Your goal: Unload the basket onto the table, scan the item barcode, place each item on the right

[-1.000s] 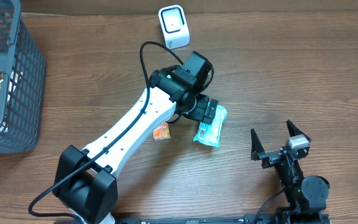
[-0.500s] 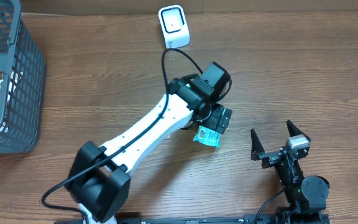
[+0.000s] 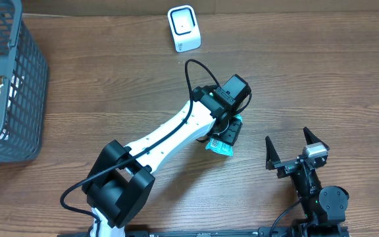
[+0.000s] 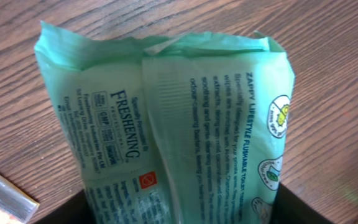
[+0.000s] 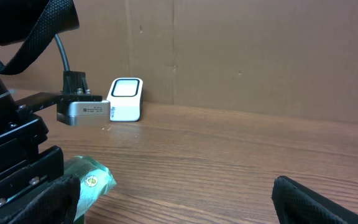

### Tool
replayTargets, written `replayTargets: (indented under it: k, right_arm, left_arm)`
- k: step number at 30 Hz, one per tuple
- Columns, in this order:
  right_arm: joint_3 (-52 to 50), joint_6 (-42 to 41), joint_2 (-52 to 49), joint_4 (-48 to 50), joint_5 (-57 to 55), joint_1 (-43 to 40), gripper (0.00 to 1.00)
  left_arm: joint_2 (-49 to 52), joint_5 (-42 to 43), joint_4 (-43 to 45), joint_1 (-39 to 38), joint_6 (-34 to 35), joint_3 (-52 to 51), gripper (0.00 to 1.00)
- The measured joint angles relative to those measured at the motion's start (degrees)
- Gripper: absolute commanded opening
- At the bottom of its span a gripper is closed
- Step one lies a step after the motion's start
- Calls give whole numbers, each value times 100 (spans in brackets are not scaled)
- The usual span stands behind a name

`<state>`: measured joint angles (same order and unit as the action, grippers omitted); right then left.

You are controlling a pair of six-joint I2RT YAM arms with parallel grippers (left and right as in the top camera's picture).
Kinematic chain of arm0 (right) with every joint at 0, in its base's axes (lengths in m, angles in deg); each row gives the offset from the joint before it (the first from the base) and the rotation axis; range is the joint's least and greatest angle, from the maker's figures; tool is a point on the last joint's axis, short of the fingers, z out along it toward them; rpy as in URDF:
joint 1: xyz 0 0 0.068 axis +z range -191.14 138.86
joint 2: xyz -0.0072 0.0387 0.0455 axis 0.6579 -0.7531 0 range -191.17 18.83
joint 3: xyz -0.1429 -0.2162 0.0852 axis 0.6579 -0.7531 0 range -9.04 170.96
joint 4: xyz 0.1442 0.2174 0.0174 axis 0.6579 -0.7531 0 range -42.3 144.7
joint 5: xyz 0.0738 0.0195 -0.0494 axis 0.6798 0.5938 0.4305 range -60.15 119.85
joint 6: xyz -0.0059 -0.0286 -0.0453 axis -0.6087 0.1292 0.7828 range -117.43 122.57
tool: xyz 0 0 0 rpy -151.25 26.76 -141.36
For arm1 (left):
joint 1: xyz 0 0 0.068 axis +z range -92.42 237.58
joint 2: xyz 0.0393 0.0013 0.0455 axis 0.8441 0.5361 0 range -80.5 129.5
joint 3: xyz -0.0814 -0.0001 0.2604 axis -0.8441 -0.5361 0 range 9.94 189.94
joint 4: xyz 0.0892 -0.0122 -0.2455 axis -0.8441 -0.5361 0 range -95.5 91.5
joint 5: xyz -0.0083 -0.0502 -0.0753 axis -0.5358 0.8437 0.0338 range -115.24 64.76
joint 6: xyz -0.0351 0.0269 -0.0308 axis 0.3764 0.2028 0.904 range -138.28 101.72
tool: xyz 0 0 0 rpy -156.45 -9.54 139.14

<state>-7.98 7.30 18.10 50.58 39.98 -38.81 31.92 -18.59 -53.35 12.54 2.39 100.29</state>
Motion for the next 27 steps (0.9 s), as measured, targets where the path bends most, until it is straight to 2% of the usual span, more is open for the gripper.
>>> replayTargets:
  k: [3, 8, 18, 27]
  right_arm:
    - [0, 0, 0, 0, 0, 2, 100]
    - [0, -2, 0, 0, -2, 2, 100]
    - [0, -2, 0, 0, 0, 2, 100]
    - [0, -2, 0, -4, -2, 2, 100]
  left_arm:
    - [0, 2, 0, 0, 15, 0, 44]
    - [0, 2, -83, 2, 15, 24, 42]
    - [13, -326, -708, 96, 92, 833, 42]
    - [17, -898, -1132, 514, 844, 938, 41]
